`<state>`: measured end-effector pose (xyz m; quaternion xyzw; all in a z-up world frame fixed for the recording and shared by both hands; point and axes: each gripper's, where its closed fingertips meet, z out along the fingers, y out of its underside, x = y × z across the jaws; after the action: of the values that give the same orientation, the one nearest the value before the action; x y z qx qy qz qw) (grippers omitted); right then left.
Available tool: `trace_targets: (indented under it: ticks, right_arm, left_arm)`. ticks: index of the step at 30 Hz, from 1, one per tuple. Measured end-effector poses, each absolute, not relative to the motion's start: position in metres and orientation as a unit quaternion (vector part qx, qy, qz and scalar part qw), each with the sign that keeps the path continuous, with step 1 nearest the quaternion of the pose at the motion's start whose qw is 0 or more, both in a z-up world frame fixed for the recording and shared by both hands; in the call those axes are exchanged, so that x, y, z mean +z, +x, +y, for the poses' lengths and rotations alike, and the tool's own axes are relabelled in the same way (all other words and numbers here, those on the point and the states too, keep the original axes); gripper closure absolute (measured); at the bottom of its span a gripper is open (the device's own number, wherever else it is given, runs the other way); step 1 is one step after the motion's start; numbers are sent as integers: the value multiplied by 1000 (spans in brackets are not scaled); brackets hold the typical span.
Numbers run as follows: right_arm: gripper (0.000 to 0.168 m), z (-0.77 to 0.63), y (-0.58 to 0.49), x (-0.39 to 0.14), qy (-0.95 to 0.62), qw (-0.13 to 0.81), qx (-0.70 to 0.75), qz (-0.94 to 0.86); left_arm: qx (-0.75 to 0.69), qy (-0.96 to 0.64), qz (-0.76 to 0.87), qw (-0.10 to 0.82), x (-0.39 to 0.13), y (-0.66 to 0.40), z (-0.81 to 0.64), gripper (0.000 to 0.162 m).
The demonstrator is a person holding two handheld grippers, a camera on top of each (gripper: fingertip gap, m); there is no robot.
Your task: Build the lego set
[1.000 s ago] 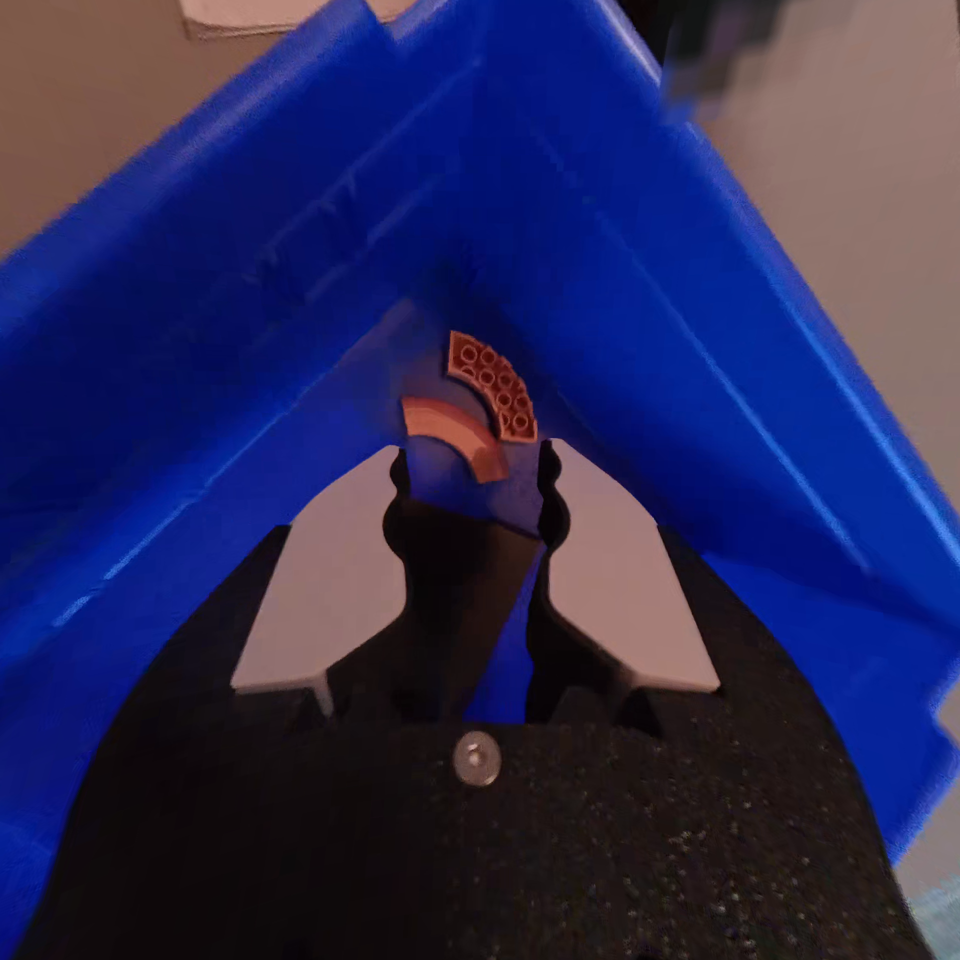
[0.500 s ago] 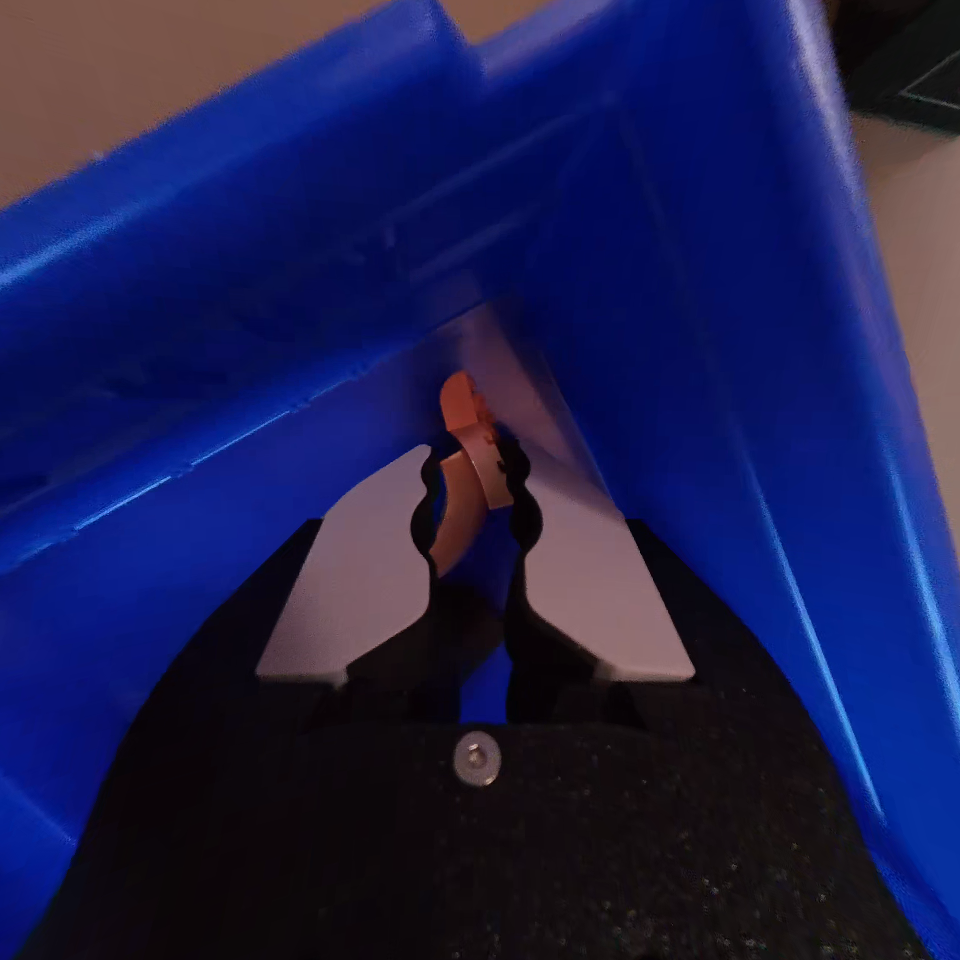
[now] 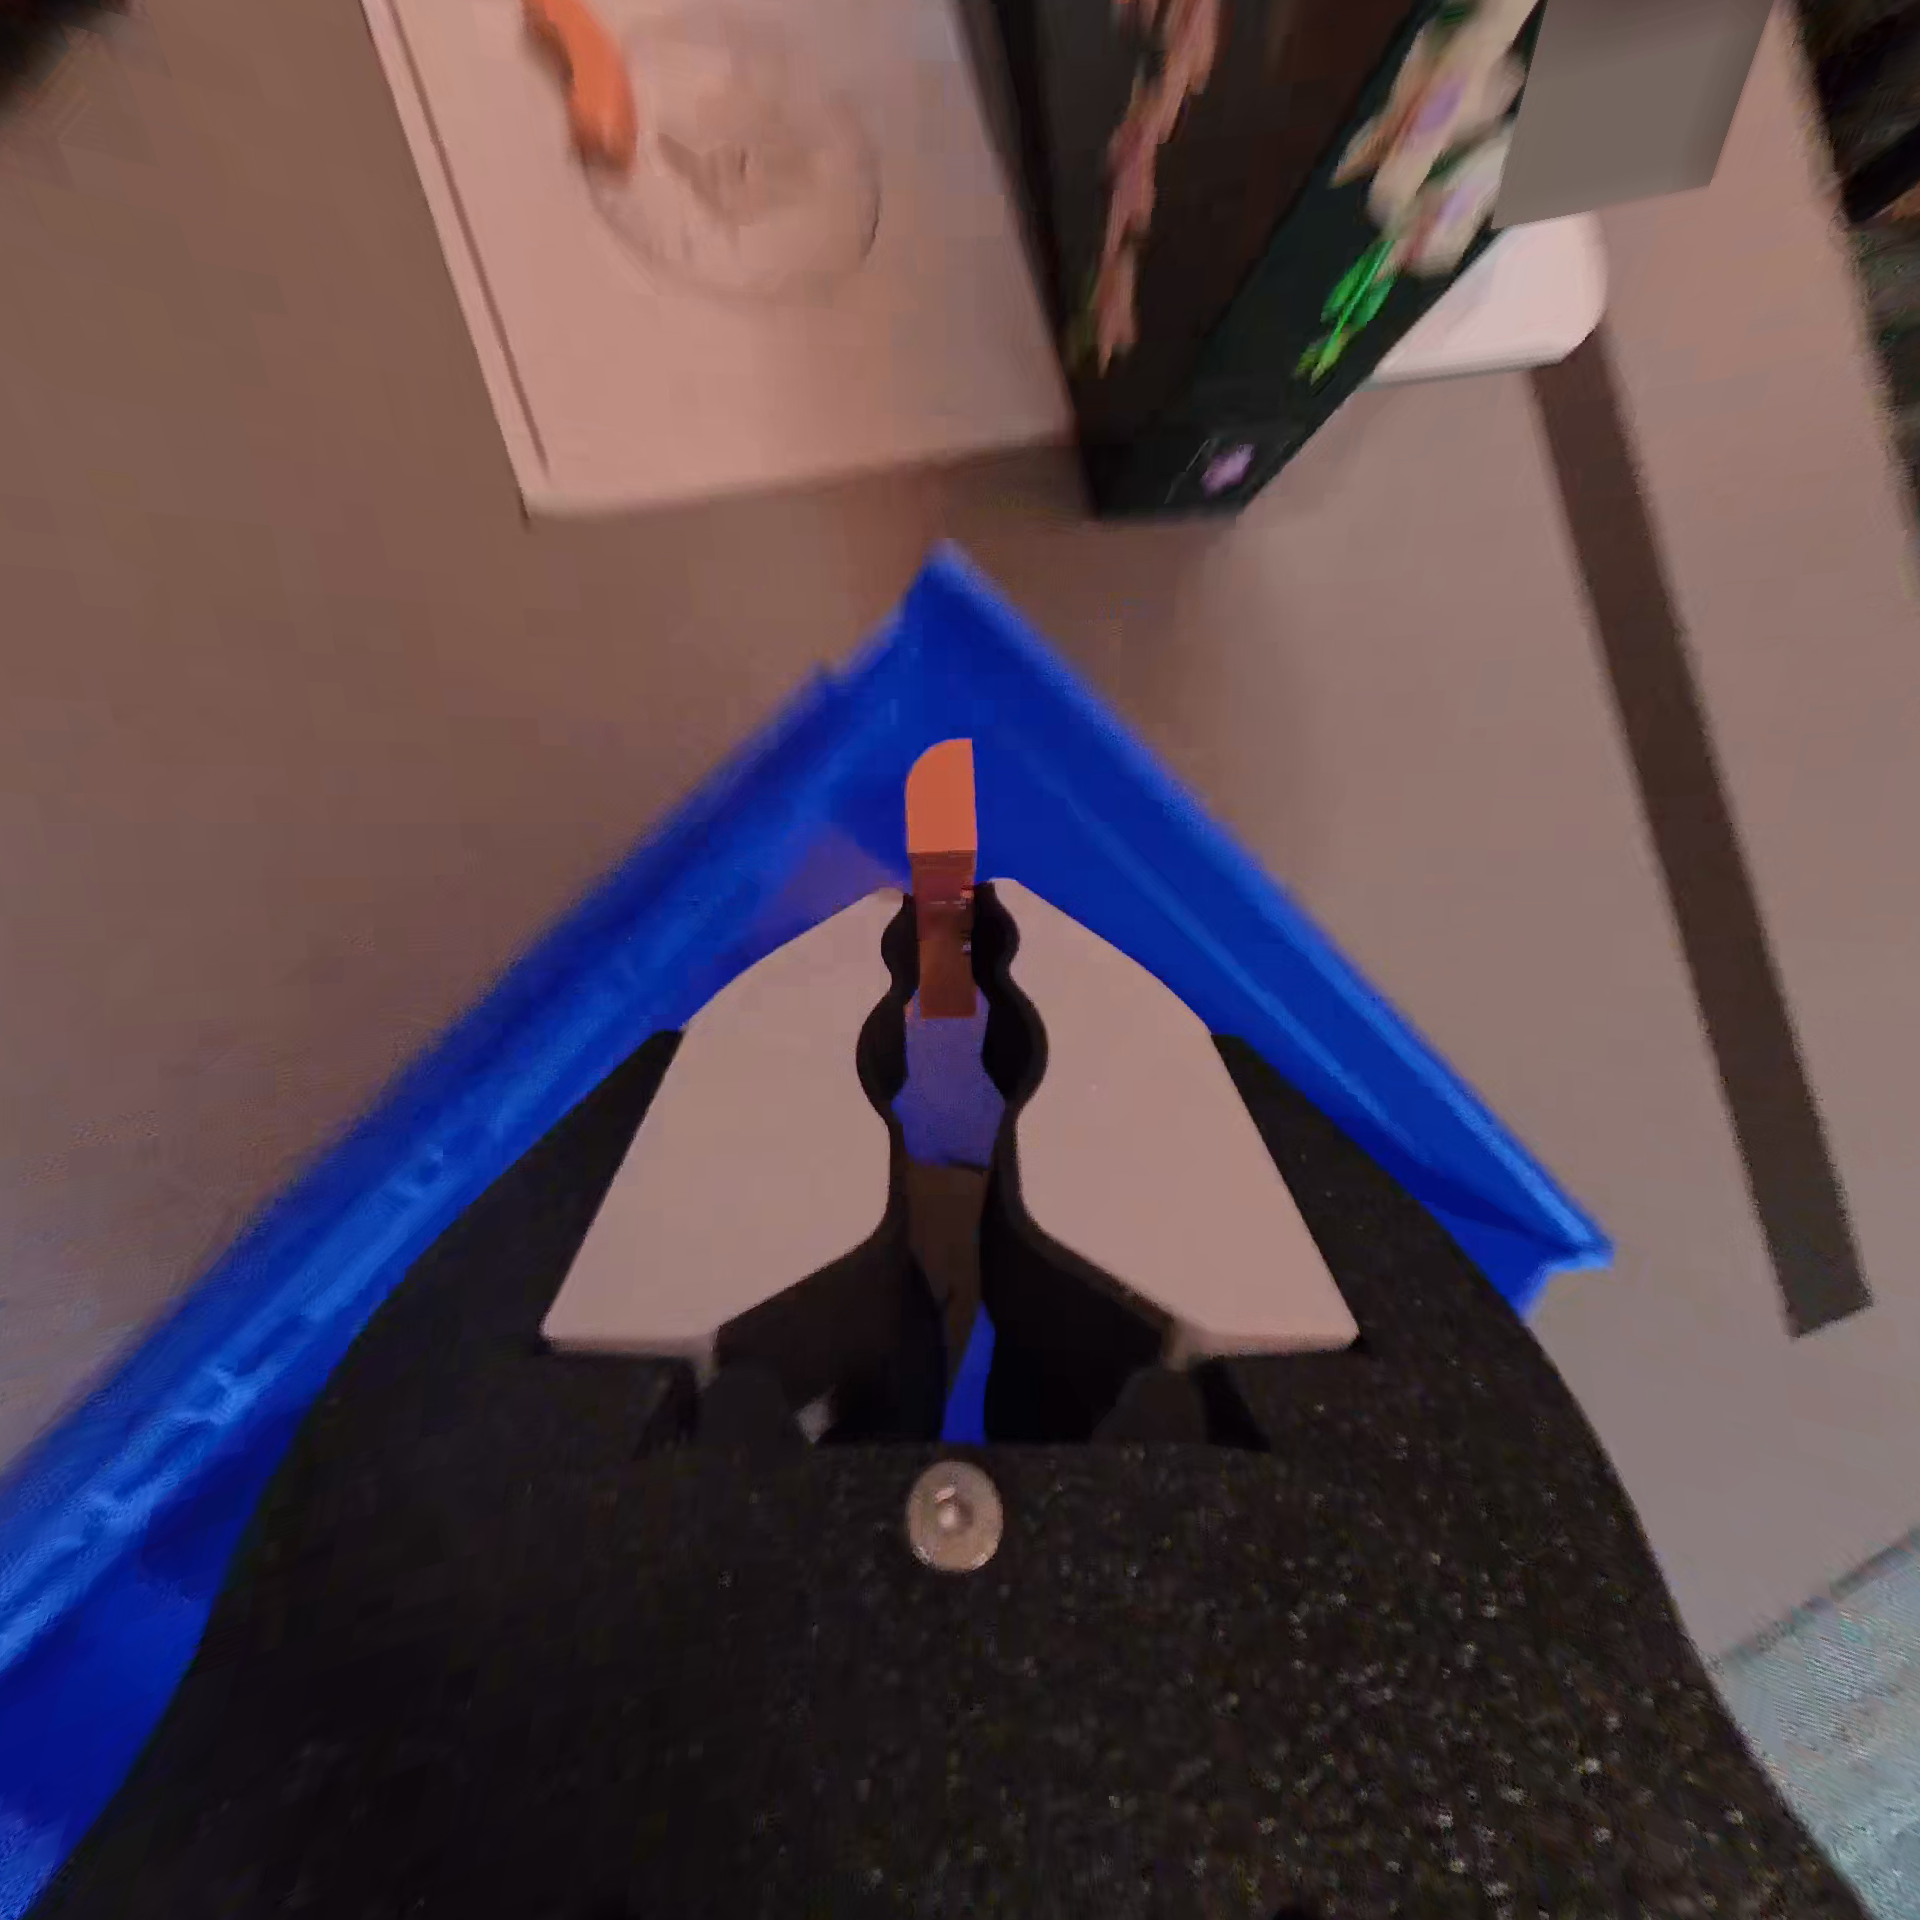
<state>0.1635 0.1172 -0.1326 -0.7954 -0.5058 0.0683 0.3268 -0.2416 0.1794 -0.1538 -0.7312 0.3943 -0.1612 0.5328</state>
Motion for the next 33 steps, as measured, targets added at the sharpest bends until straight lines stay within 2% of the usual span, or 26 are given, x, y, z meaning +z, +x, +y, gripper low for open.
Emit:
trace_targets:
  ticks: [3,6,11,16,18,20,23,28,30,33]
  right_arm:
    - [159,122,115,-83,-777,380,83,-495]
    - [159,127,51,-75,-766,368,54,-525]
    - [159,133,-47,-151,-761,280,61,-582]
    - [157,143,-66,-224,-772,209,58,-597]
    - [140,142,-66,-229,-778,203,68,-591]
    - [129,139,-68,-215,-777,225,91,-581]
    - [123,131,-47,-166,-780,274,88,-556]
    - [130,114,60,-64,-786,376,17,-491]
    - [131,104,110,-57,-804,368,13,-468]
    - [127,88,161,-89,-829,307,36,-467]
  left_arm:
    - [-173,-727,379,546,-150,-253,174,144]
    - [-183,-723,367,556,-149,-257,167,144]
    - [-197,-710,370,566,-147,-255,154,144]
    - [-179,-702,392,567,-148,-259,149,143]
    - [-177,-703,391,567,-149,-262,149,143]
    - [-181,-707,384,566,-150,-263,152,143]
    - [-180,-714,378,561,-152,-263,155,143]
    - [-169,-729,385,540,-162,-258,162,143]
    - [-178,-738,378,529,-165,-254,167,143]
    - [-198,-749,356,522,-162,-248,175,143]
